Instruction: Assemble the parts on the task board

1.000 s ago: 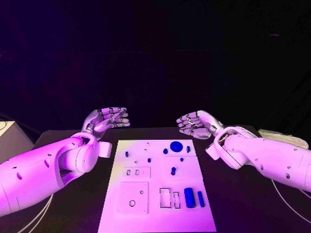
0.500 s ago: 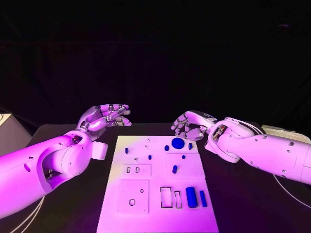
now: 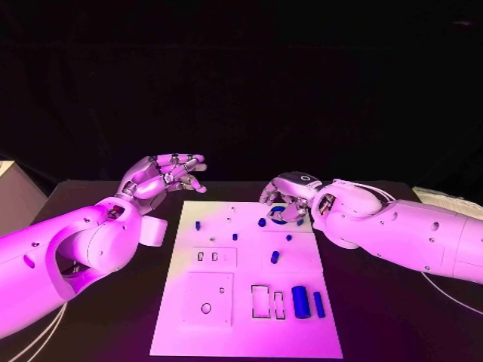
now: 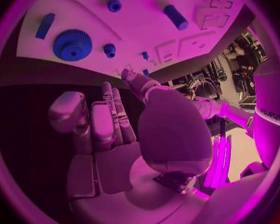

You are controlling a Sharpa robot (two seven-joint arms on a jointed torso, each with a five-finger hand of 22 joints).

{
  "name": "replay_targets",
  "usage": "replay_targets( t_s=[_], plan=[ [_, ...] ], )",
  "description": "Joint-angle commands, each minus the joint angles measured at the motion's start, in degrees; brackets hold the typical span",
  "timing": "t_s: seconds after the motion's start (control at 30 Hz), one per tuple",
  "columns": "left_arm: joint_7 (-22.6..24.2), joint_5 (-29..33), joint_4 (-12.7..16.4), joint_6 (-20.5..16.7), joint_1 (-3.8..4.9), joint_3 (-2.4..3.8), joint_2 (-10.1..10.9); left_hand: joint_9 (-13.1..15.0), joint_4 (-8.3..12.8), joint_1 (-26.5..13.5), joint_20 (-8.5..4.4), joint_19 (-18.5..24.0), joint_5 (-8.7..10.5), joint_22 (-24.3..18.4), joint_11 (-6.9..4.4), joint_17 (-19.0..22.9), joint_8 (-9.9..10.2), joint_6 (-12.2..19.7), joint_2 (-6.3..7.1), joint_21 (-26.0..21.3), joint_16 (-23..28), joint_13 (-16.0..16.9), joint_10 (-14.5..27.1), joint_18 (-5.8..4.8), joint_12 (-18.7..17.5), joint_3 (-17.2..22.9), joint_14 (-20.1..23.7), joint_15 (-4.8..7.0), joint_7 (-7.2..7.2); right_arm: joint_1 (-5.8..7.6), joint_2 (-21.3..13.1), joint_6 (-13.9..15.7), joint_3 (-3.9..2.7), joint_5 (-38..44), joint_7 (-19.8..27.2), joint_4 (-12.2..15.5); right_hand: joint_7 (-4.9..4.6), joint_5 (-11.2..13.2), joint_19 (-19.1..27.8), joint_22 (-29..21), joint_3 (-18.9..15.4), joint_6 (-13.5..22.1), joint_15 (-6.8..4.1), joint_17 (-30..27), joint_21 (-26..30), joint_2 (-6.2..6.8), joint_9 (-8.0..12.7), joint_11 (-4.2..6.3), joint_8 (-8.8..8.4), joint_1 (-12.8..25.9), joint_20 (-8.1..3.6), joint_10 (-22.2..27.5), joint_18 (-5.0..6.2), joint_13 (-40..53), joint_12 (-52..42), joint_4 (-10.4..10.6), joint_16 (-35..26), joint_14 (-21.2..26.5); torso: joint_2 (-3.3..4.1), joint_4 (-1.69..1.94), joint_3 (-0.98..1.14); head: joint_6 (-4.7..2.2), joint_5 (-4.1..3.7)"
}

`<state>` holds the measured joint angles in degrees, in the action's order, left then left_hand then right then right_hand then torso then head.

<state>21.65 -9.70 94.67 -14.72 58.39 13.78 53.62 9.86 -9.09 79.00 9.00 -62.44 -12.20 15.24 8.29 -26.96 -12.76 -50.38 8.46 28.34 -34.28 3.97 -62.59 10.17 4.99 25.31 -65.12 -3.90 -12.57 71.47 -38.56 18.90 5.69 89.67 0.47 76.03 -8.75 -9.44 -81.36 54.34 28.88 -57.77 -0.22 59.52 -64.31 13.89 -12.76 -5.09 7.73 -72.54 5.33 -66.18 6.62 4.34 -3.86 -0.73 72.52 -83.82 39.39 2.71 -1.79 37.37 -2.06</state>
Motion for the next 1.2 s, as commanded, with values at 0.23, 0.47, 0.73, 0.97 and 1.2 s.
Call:
replay_targets(
  t_s=[0.23, 0.47, 0.73, 0.97, 1.2],
  plan=[
    [-0.48, -1.19, 0.98, 1.32, 0.03, 0.32, 0.65, 0.07, 0.14, -0.6, -0.06, 0.84, 0.07, 1.03, 0.38, -0.97, 0.51, -0.1, 0.37, 1.59, -1.6, 0.05, -0.22, -0.05, -0.84, 0.53, 1.14, -0.23, -0.3, -0.3, 0.56, -4.22, 0.07, 4.78, -2.92, -0.32, 0.09, 0.11, -0.4, 1.4, -1.56, -0.01, 0.12, 0.6, -1.14, 0.22, -0.41, 0.01, 0.03, -0.39, -0.02, 0.76, -0.71, 0.24, 0.18, 0.64, 1.02, -1.65, 0.87, 0.31, -0.16, 0.23, -0.17],
    [-0.67, -1.26, 1.42, 1.22, 0.03, 0.42, 1.43, 0.07, 0.15, -0.65, -0.02, 1.05, 0.08, 1.23, 0.48, -1.12, 0.59, 0.0, 0.4, 1.88, -1.86, 0.05, -0.11, -0.07, -0.93, 0.55, 1.36, -0.31, -0.41, -0.49, 0.99, -5.38, 0.12, 4.97, -3.54, -0.87, 0.16, 0.4, -0.12, 0.88, -2.37, 0.06, 0.14, 0.37, -0.75, 0.14, -0.56, 0.0, 0.01, -0.65, 0.0, 1.42, -0.58, 0.28, 0.33, 1.01, 1.18, -1.39, 1.21, 0.52, -0.24, 0.4, -0.57],
    [-0.83, -1.33, 1.64, 0.99, 0.03, 0.49, 2.08, 0.06, 0.16, -0.71, 0.02, 1.23, 0.09, 1.4, 0.55, -1.25, 0.67, 0.09, 0.46, 2.12, -2.08, 0.04, 0.0, -0.08, -1.0, 0.53, 1.51, -0.37, -0.5, -0.82, 1.79, -5.91, 0.17, 5.02, -3.78, -1.61, 0.22, 0.4, -0.21, 1.35, -2.41, 0.01, 0.13, 0.48, -1.09, -0.19, -0.63, 0.03, 0.04, -0.93, 0.0, 1.4, -0.64, 0.35, 0.24, 1.13, 1.35, -1.36, 1.69, 0.65, -0.25, 0.3, -0.5],
    [-0.89, -1.44, 1.71, 0.93, 0.04, 0.54, 2.33, 0.06, 0.15, -0.73, 0.04, 1.32, 0.1, 1.47, 0.58, -1.3, 0.7, 0.13, 0.46, 2.22, -2.18, 0.05, 0.04, -0.09, -1.02, 0.54, 1.59, -0.4, -0.54, -0.97, 2.87, -5.61, 0.22, 4.87, -3.91, -2.7, 0.28, 0.17, -0.4, 2.25, -2.19, -0.03, 0.11, 1.14, -1.76, -1.04, -0.76, 0.07, 0.07, -1.17, 0.0, 1.22, -0.77, 0.5, 0.13, 1.65, 1.98, -1.42, 2.06, 1.06, -0.53, 0.37, -0.5],
    [-0.98, -1.74, 1.64, 0.84, 0.05, 0.57, 2.65, 0.07, 0.13, -0.8, 0.14, 1.75, 0.11, 1.64, 0.67, -1.38, 0.78, 0.2, 0.49, 2.43, -2.3, 0.06, 0.16, -0.13, -1.07, 0.53, 2.03, -0.49, -0.64, -1.02, 3.39, -5.85, 0.25, 4.84, -4.27, -3.38, 0.3, 0.09, -0.31, 2.1, -1.66, -0.15, 0.1, 0.98, -1.65, -1.65, -0.9, 0.06, 0.14, -1.52, -0.02, 1.09, -0.71, 0.6, 0.14, 1.96, 2.11, -1.33, 2.27, 1.46, -0.79, 0.38, -0.98]
  ],
)
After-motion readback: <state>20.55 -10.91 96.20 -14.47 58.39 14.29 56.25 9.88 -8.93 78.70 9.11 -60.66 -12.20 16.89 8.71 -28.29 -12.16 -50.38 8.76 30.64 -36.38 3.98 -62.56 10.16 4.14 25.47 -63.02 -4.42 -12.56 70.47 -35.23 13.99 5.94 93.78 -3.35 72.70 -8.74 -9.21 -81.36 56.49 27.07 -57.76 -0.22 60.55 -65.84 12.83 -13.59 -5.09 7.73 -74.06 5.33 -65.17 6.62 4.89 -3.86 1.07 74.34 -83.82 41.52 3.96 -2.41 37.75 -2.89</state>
